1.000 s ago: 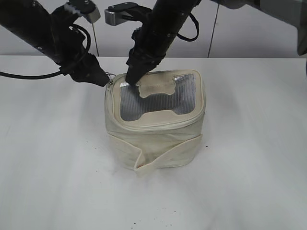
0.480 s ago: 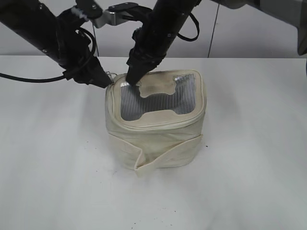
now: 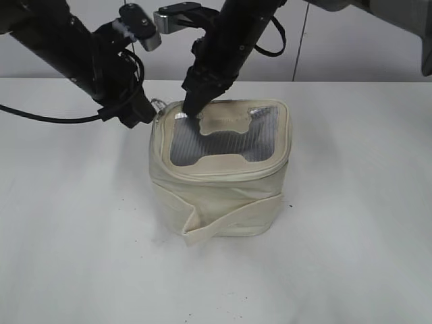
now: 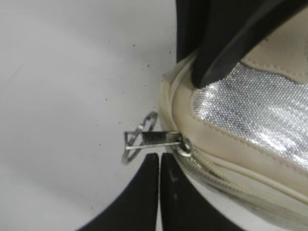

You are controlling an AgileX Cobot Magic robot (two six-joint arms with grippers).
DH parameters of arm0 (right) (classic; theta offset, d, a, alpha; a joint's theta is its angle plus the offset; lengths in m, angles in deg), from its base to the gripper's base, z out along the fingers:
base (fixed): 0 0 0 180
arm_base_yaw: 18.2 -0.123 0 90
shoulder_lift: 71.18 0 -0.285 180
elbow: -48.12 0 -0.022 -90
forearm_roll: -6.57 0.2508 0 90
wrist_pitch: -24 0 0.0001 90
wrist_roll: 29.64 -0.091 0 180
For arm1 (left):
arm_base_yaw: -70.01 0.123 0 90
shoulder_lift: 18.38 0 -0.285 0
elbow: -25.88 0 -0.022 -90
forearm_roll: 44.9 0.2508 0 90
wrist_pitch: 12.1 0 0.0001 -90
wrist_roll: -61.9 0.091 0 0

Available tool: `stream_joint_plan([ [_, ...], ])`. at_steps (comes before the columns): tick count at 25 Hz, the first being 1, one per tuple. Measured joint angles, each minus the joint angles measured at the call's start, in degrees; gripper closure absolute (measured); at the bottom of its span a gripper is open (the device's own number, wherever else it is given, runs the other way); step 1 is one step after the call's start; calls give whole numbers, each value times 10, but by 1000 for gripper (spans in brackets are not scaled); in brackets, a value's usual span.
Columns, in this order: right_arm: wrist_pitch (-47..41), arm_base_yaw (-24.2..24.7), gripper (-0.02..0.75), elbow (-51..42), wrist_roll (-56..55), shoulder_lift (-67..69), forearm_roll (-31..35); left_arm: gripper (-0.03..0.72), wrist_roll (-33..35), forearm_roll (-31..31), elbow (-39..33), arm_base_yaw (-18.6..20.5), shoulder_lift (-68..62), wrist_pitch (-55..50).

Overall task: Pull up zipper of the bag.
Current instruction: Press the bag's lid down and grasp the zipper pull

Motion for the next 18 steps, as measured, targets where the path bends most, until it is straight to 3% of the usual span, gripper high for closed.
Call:
stream_joint_plan([
  [15, 0, -6, 682, 0, -18, -8, -36, 691, -65, 74, 0, -6, 9, -75],
  [18, 0, -6, 685, 0, -26, -8, -35, 691, -113, 102, 0, -6, 9, -82],
])
